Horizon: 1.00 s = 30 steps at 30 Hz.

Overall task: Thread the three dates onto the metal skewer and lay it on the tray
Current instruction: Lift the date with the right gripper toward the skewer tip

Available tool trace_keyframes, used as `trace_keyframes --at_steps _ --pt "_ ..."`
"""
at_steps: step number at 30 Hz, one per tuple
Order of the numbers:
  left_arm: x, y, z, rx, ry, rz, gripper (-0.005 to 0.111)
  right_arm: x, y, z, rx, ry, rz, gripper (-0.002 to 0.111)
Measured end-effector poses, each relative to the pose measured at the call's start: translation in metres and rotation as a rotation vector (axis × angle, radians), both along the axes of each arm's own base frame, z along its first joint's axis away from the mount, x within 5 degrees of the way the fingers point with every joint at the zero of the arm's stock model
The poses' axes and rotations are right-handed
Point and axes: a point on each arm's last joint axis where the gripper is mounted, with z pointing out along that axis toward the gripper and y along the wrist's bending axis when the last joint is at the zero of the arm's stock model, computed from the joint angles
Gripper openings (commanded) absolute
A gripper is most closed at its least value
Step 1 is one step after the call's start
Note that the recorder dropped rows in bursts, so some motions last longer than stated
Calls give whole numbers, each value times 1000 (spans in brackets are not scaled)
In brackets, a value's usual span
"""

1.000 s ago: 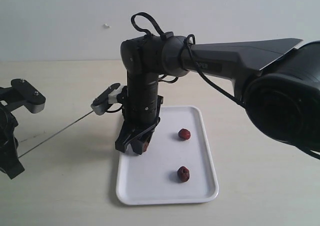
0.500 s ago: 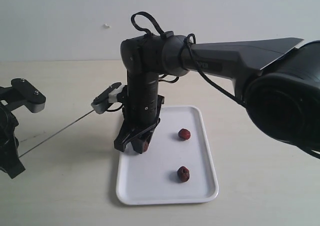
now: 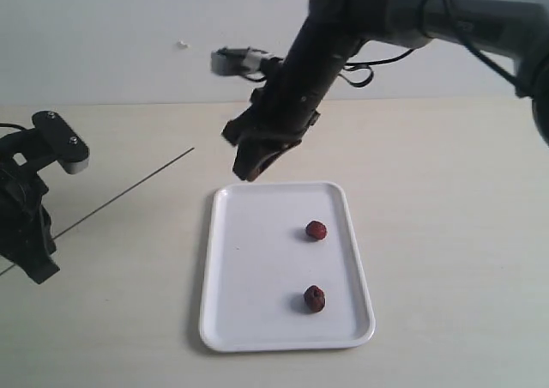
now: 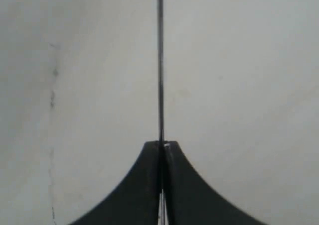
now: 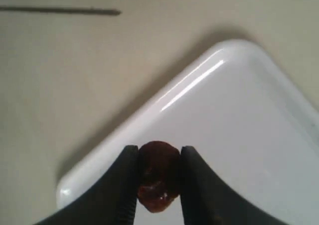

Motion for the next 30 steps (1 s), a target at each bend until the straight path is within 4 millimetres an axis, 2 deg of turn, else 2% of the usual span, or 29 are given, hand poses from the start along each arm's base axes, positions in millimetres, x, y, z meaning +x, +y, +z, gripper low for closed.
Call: trace_keyframes --at_steps 5,9,13,17,23,30 --pt "10 -4 3 -33 -118 -50 0 20 -42 13 226 -3 -105 24" --pt "20 -7 8 -39 -243 -128 0 28 -62 19 319 -16 -157 24" --pt "27 -10 12 -26 -340 -210 0 29 -63 22 361 -30 -157 24" --pt "37 -10 2 -11 -389 -252 0 30 -59 28 435 -39 -155 24" --pt "53 2 -13 -3 -431 -214 0 31 -56 33 501 -44 -161 24" --pt "58 6 -9 -12 -495 -191 0 35 -65 39 582 -41 -208 24"
